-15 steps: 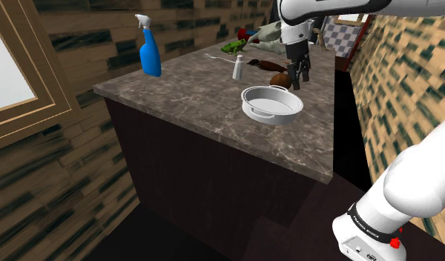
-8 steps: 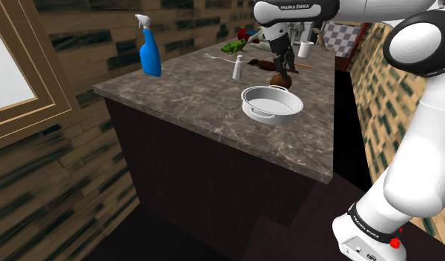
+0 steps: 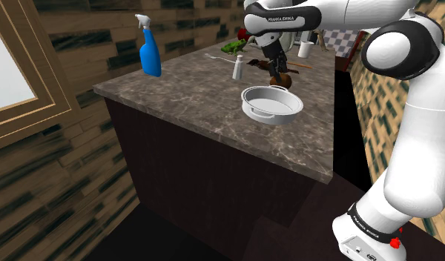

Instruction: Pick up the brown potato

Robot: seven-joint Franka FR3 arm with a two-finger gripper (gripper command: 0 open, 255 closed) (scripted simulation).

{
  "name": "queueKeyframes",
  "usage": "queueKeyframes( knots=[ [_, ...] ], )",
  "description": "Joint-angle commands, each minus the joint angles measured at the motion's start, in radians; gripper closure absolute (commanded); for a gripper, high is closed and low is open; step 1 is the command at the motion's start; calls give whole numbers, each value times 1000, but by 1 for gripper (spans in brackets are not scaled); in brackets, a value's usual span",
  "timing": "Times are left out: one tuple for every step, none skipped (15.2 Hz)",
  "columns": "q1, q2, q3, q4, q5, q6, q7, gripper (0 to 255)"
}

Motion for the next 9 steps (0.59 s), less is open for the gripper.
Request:
queueKeyframes(
  knots=[
    [-1,-3,1,-31,3,26,10,0],
    [-1,-4,1,-39,3,33,13,0],
    [-1,-4,1,-40,3,34,13,0],
    [-2,-5,1,-41,3,34,13,255],
    [-2,-3,1,-37,3,33,12,255],
    [-2,-2,1,-36,3,33,12,255],
    [-2,-2,1,-36,3,33,12,255],
    [-2,-2,1,-36,3,32,12,255],
    [-2,-2,1,-36,3,33,12,255]
  ],
)
